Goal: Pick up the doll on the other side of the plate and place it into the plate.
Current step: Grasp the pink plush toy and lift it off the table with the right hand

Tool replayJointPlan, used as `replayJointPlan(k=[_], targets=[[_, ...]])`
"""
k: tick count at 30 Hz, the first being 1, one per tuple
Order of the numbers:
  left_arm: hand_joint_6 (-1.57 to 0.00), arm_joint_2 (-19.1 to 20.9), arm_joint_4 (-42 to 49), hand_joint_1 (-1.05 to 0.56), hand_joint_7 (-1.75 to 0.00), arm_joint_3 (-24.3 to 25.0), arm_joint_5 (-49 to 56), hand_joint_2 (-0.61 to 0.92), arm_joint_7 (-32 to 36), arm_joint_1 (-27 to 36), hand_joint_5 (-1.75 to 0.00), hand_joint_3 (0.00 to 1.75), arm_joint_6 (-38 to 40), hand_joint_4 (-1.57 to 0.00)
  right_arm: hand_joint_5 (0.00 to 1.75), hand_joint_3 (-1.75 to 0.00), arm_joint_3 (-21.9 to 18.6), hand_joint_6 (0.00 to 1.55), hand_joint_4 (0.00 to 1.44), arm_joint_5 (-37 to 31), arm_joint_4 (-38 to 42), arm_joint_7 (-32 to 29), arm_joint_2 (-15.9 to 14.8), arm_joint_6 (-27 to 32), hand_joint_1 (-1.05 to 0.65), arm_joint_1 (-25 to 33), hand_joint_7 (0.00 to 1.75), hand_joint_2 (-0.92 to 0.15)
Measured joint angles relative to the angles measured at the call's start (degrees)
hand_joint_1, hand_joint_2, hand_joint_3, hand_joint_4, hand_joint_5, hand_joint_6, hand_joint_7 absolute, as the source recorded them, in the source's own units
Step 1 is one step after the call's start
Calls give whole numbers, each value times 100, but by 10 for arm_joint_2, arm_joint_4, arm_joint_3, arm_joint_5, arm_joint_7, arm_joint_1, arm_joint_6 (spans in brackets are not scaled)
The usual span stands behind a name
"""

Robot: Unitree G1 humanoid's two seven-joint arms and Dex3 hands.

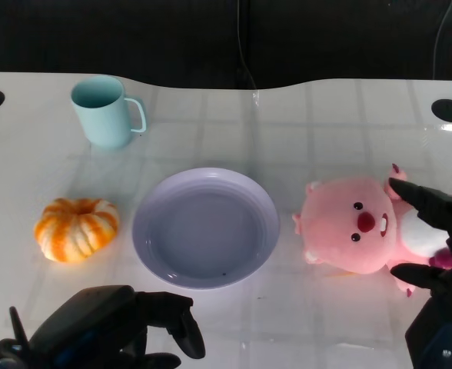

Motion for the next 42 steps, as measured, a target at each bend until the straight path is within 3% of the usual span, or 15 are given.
replayJointPlan(k=[6,10,26,38,42], targets=[[-73,0,0,-17,-92,0,0,92,-1,0,-156,35,2,-67,27,0,21,12,0,-61,-8,67,-16,75,-64,-29,1,-92],[-74,0,0,-17,-92,0,0,92,-2,0,-157,34,3,-68,29,0,36,15,0,-84,11,83,-22,91,-64,-52,2,-91],[-74,0,-5,-19,-93,0,0,92,-3,12,-155,33,5,-67,38,-1,110,25,3,-107,255,48,-22,91,-65,-175,4,-92],[-73,2,-38,-19,-95,4,3,92,-3,36,-157,35,8,-67,23,-5,141,40,23,-71,407,8,-5,83,-64,-256,4,-92],[-73,2,-42,-19,-96,2,11,92,-3,38,-159,34,8,-65,18,-10,146,54,42,-57,460,-11,5,74,-49,-289,5,-92]])
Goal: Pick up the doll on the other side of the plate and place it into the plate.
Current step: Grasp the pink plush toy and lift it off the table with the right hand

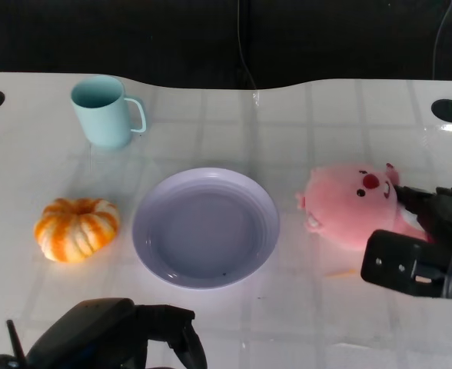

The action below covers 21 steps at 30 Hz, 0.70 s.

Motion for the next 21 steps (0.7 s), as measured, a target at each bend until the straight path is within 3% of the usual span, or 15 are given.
replayJointPlan(k=[4,5,6,7,9,10,11,13,15,18,21], targets=[[-73,0,-1,-20,-96,-2,5,92,0,3,-159,33,3,-65,16,-13,-4,72,61,20,66,-75,17,-30,-32,-21,7,-92],[-73,0,-1,-19,-95,-2,7,92,0,3,-159,33,3,-64,48,-14,-7,91,78,26,81,-95,20,-43,-22,-25,9,-92],[-73,0,-1,-19,-95,-2,7,92,0,4,-159,33,3,-64,99,-14,-11,113,84,34,95,-118,21,-60,-15,-27,11,-91],[-73,0,-1,-19,-95,-2,7,92,0,4,-159,33,3,-64,118,-14,-14,123,87,41,108,-140,21,-77,-14,-29,12,-91],[-72,0,-1,-18,-95,-2,7,92,0,4,-159,32,3,-64,140,-19,-15,134,91,50,130,-173,21,-107,-14,-36,19,-90],[-72,0,-1,-18,-95,-2,7,92,0,4,-159,32,3,-63,156,-34,-14,117,86,52,141,-186,20,-120,-17,-41,61,-85],[-72,0,-1,-18,-94,-2,7,92,0,4,-158,32,3,-63,160,-50,-14,101,82,56,150,-195,20,-129,-19,-44,94,-77],[-73,0,-1,-18,-94,-2,7,92,0,3,-157,32,4,-63,153,-77,-11,88,79,58,164,-213,17,-148,-22,-50,118,-62],[-73,0,-1,-18,-94,-2,9,92,0,1,-157,32,4,-65,170,-105,-11,78,82,61,172,-224,16,-161,-23,-53,159,-48],[-74,-1,0,-19,-94,-4,12,92,0,-4,-158,32,10,-66,174,-126,-12,77,86,66,174,-235,16,-176,-22,-54,173,-37],[-74,-4,2,-18,-94,-7,13,92,0,-6,-159,32,10,-66,175,-131,-17,77,87,80,166,-237,15,-186,-22,-54,174,-37]])
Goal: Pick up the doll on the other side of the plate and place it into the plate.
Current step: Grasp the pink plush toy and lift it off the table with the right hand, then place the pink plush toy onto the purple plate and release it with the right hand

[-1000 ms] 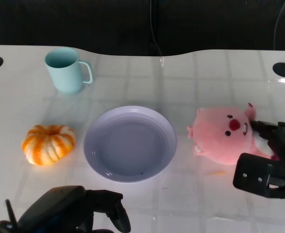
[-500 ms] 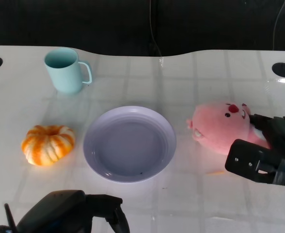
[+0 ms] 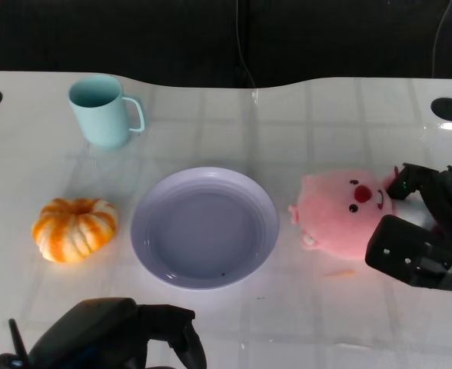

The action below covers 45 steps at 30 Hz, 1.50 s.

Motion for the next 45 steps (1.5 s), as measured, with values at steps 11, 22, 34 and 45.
replayJointPlan(k=[11,22,34,45], targets=[[-74,-8,23,-19,-93,-5,0,92,0,-7,-158,33,-3,-65,175,-141,-22,78,94,42,-115,49,7,-11,-15,-9,175,-30],[-75,-8,33,-18,-91,-12,9,92,10,-14,-158,32,-14,-67,175,-121,-13,76,90,52,-194,136,60,27,-13,-39,175,-39],[-77,-12,27,-17,-85,-38,34,92,10,-10,-157,26,-18,-67,175,-127,21,76,95,57,-135,144,145,24,-19,-86,175,-36],[-81,-25,12,-17,-80,-46,50,92,16,2,-156,26,-21,-69,173,-124,45,86,92,44,-38,119,177,13,-10,-135,144,-29]])
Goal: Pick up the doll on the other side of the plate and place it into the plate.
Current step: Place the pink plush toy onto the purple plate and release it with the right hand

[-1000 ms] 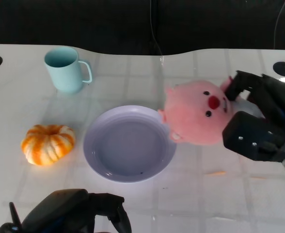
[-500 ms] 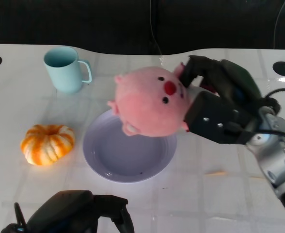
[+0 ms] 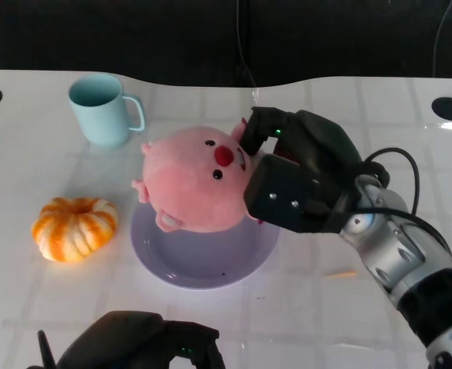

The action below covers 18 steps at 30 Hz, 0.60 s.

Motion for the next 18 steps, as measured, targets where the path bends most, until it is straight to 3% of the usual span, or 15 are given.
replayJointPlan(k=[2,3,5,7,9,12,18], targets=[[-81,0,0,-18,-80,0,1,92,0,-1,-157,27,0,-69,139,-107,4,92,86,1,19,2,6,0,-12,-9,86,-36],[-81,0,0,-18,-80,0,1,92,0,-1,-157,27,0,-69,94,-82,5,82,82,3,25,9,7,0,-19,-11,47,-54],[-82,0,0,-18,-80,0,3,92,0,-1,-158,27,0,-70,40,-44,8,65,73,4,38,38,7,3,-30,-16,11,-78],[-82,-1,1,-18,-80,-1,6,92,1,-2,-159,26,-1,-72,18,-29,18,45,56,2,41,68,3,4,-42,-17,3,-88],[-83,-1,3,-18,-79,-2,8,92,5,-3,-160,25,-4,-72,6,-23,32,31,41,-3,41,91,-5,4,-53,-18,1,-91],[-83,-3,6,-18,-78,-3,14,92,5,-4,-155,24,-7,-72,1,-25,45,17,23,-9,37,121,-17,7,-64,-18,0,-92],[-84,-6,7,-17,-75,-4,17,92,5,-6,-150,23,-11,-73,0,-21,59,9,11,-17,-9,180,-35,26,-74,-16,0,-92]])
